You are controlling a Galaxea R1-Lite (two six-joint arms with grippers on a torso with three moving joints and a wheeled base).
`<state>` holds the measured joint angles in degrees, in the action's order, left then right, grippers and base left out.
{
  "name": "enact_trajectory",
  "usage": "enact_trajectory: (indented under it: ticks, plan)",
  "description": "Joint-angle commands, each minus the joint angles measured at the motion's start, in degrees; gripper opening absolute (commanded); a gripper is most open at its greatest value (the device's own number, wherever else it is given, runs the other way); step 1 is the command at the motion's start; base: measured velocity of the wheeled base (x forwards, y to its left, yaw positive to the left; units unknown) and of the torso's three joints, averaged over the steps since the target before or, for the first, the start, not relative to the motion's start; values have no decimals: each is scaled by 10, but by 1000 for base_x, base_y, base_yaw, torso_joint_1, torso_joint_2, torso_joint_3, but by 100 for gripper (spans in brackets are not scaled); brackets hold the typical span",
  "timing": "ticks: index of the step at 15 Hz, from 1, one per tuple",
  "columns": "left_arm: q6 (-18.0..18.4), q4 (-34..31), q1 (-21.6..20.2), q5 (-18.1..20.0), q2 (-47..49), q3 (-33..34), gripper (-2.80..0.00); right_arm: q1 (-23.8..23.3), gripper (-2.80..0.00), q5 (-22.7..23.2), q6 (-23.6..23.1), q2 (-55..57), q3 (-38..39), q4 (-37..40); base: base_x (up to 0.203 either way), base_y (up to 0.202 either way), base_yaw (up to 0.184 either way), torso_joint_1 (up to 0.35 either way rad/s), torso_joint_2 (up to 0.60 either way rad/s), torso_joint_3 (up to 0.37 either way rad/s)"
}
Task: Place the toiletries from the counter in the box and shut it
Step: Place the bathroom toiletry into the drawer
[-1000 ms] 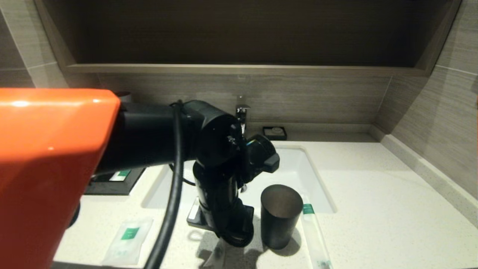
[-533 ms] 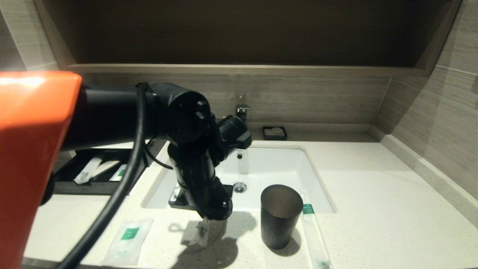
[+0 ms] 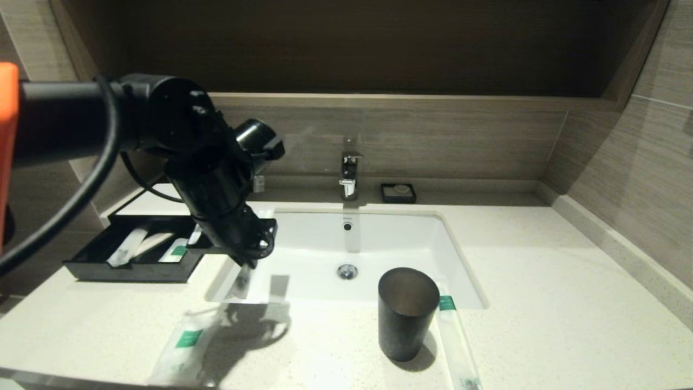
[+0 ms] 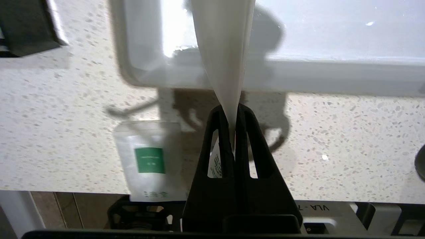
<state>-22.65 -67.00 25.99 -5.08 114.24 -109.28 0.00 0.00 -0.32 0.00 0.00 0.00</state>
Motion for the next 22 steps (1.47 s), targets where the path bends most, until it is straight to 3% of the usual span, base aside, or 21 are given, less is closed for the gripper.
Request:
enact_trajectory:
  ticks: [1, 9, 15, 20, 22]
  plan:
    - [34, -5, -49, -1, -23, -5, -280, 0, -280, 0, 0, 0, 0, 0, 0, 0, 0, 0, 0, 0]
    - [216, -4, -198, 0, -61, -4, -280, 0, -280, 0, 0, 0, 0, 0, 0, 0, 0, 0, 0, 0]
    - [279, -27, -253, 2, -67, -3, -280, 0, -280, 0, 0, 0, 0, 0, 0, 0, 0, 0, 0, 0]
    - [352, -42, -300, 6, -60, -3, -280, 0, -280, 0, 0, 0, 0, 0, 0, 0, 0, 0, 0, 0]
    - [367, -51, -303, 5, -53, -4, -280, 0, -280, 0, 0, 0, 0, 0, 0, 0, 0, 0, 0, 0]
